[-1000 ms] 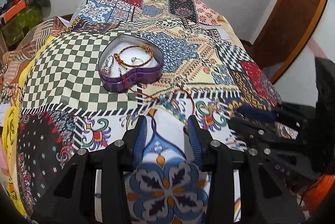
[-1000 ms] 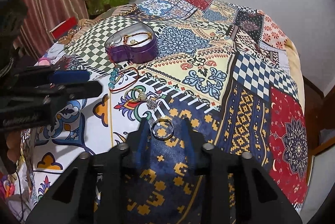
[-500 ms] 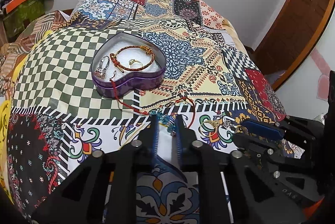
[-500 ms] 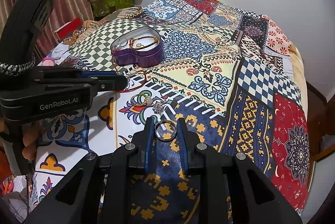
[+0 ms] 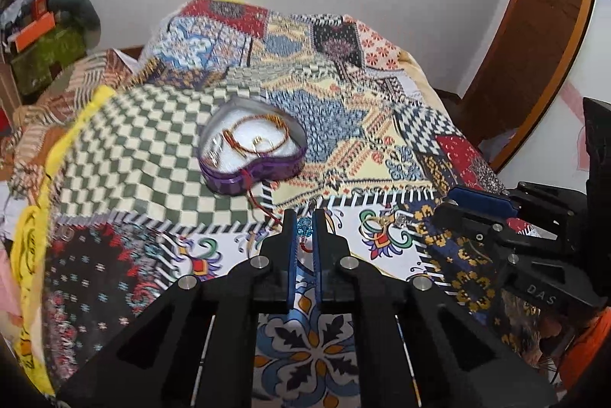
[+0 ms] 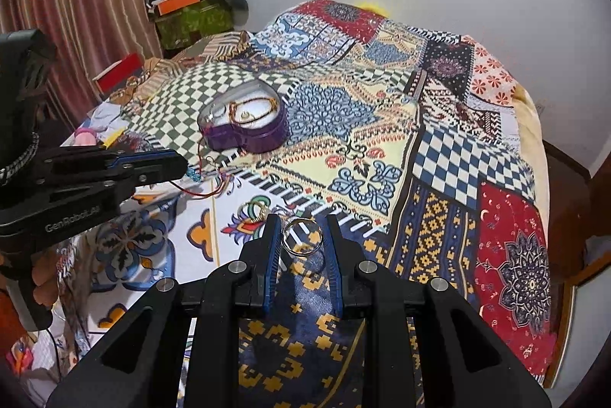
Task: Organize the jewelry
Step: 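Grasp the silver rings with the right tool while the left grasps a thin beaded strand, then carry the rings and the strand in both tools over the heart tin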
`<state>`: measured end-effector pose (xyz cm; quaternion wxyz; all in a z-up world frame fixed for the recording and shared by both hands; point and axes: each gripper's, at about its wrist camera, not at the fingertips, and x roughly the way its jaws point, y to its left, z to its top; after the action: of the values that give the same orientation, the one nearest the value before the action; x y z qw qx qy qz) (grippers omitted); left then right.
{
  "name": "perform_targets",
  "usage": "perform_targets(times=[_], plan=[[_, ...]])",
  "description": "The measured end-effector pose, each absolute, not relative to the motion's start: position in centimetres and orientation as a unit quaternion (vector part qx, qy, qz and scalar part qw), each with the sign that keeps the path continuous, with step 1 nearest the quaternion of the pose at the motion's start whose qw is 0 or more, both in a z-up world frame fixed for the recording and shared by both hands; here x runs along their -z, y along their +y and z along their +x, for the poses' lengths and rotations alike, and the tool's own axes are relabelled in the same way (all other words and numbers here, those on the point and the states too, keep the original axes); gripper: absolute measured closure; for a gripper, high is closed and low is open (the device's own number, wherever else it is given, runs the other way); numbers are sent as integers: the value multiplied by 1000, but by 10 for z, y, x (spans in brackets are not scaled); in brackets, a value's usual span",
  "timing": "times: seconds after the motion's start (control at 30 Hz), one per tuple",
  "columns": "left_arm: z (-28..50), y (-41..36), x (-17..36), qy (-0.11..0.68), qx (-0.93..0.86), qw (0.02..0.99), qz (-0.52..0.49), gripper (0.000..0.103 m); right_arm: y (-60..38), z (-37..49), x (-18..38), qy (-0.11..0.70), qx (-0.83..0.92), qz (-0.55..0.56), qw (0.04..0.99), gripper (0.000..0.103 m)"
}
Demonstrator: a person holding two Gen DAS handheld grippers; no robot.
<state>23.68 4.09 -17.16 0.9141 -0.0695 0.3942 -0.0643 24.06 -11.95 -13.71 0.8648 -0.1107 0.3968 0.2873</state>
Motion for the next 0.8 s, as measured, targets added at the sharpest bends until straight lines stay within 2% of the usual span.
perform_targets(times=[0.8], plan=[[229,74,85,294,36,955,-35,98,-78,245,65,315,-304,-84,895,83]])
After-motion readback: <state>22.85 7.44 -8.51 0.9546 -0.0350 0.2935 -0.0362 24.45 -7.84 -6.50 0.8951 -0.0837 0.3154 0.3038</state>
